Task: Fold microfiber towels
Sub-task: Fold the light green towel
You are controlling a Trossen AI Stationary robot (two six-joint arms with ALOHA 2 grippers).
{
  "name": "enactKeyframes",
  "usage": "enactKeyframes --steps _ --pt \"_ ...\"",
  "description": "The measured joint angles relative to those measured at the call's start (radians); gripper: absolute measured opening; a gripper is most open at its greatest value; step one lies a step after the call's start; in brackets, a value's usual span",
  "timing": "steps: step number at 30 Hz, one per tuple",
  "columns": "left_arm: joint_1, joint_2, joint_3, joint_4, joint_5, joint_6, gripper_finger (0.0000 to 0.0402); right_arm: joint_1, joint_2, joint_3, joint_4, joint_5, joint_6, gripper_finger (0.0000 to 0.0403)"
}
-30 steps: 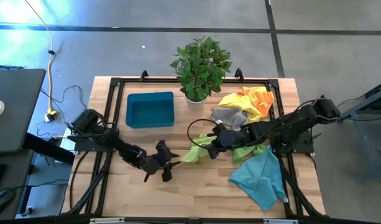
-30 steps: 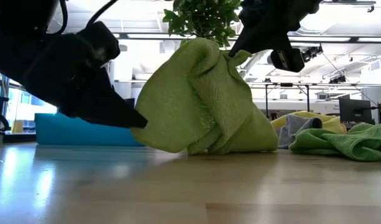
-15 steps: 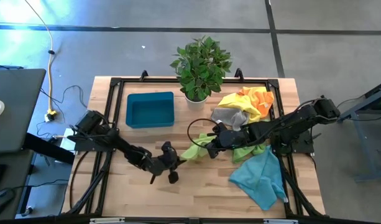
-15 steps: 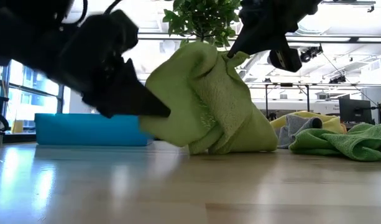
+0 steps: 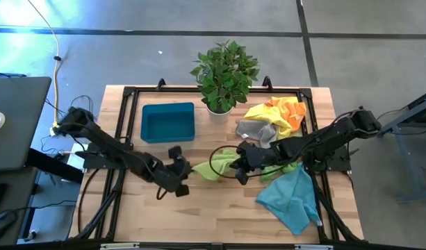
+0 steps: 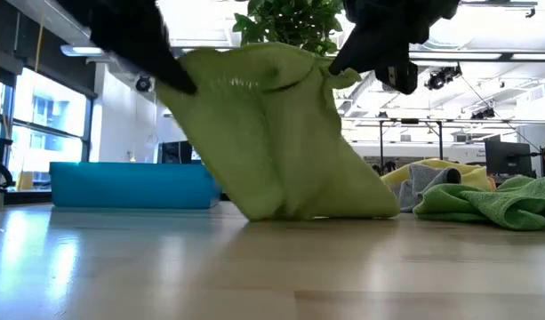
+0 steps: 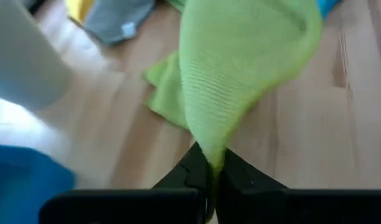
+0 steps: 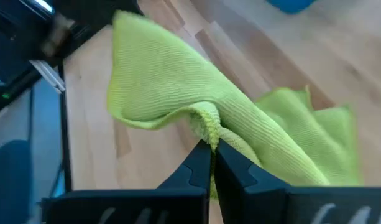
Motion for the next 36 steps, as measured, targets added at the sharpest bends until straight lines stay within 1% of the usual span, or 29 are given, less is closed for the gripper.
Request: enactKeyframes --steps 4,7,9,12,14,17,20,23,24,25,28,29,30,31,32,33,34,35,36 --pt "0.036 -0.075 0.102 -0.226 0.000 0.001 0.0000 0.000 -0.013 0.058 -0.058 0.051 -0.119 0.0000" --pt "0.073 -0.111 0.164 -0.334 0.005 0.014 0.0000 -0.001 -0.014 0.143 -0.151 0.097 -0.235 0.0000" --pt "0.100 -0.116 0.202 -0.372 0.034 0.042 0.0000 -0.002 -0.013 0.198 -0.231 0.128 -0.294 0.0000" --pt "0.143 -0.115 0.258 -0.462 0.116 0.098 0.0000 -0.009 -0.012 0.277 -0.362 0.139 -0.361 0.0000" --pt "0.165 -0.105 0.303 -0.527 0.134 0.133 0.0000 -0.015 -0.012 0.338 -0.462 0.143 -0.385 0.0000" --pt "0.186 -0.094 0.359 -0.637 0.087 0.165 0.0000 -0.025 -0.012 0.413 -0.567 0.164 -0.384 0.0000" --pt "0.201 -0.098 0.410 -0.664 0.034 0.202 0.0000 -0.040 -0.012 0.480 -0.645 0.169 -0.349 0.0000" --pt "0.209 -0.096 0.464 -0.688 0.019 0.227 0.0000 -0.045 -0.012 0.526 -0.678 0.169 -0.346 0.0000" --pt "0.210 -0.096 0.483 -0.689 0.028 0.236 0.0000 -0.044 -0.012 0.538 -0.682 0.168 -0.359 0.0000" --pt "0.210 -0.097 0.499 -0.692 0.060 0.244 0.0000 -0.044 -0.012 0.549 -0.681 0.167 -0.374 0.0000" --pt "0.216 -0.097 0.515 -0.695 0.228 0.278 0.0000 -0.043 -0.012 0.564 -0.690 0.146 -0.417 0.0000" --pt "0.219 -0.096 0.515 -0.702 0.263 0.287 0.0000 -0.045 -0.012 0.565 -0.706 0.139 -0.419 0.0000" --pt "0.222 -0.096 0.515 -0.715 0.267 0.290 0.0000 -0.048 -0.011 0.566 -0.731 0.141 -0.412 0.0000" --pt "0.222 -0.096 0.515 -0.733 0.235 0.285 0.0000 -0.052 -0.011 0.566 -0.754 0.153 -0.388 0.0000" --pt "0.222 -0.096 0.515 -0.753 0.182 0.264 0.0000 -0.055 -0.009 0.567 -0.772 0.156 -0.354 0.0000" --pt "0.221 -0.096 0.515 -0.770 0.147 0.234 0.0000 -0.058 -0.004 0.567 -0.780 0.141 -0.319 0.0000" --pt "0.222 -0.096 0.515 -0.783 0.143 0.204 0.0000 -0.060 0.003 0.567 -0.777 0.101 -0.296 0.0000" --pt "0.223 -0.096 0.515 -0.790 0.174 0.186 0.0000 -0.061 0.010 0.567 -0.767 0.045 -0.284 0.0000" --pt "0.226 -0.096 0.515 -0.793 0.238 0.180 0.0000 -0.059 0.019 0.567 -0.757 -0.006 -0.286 0.0000"
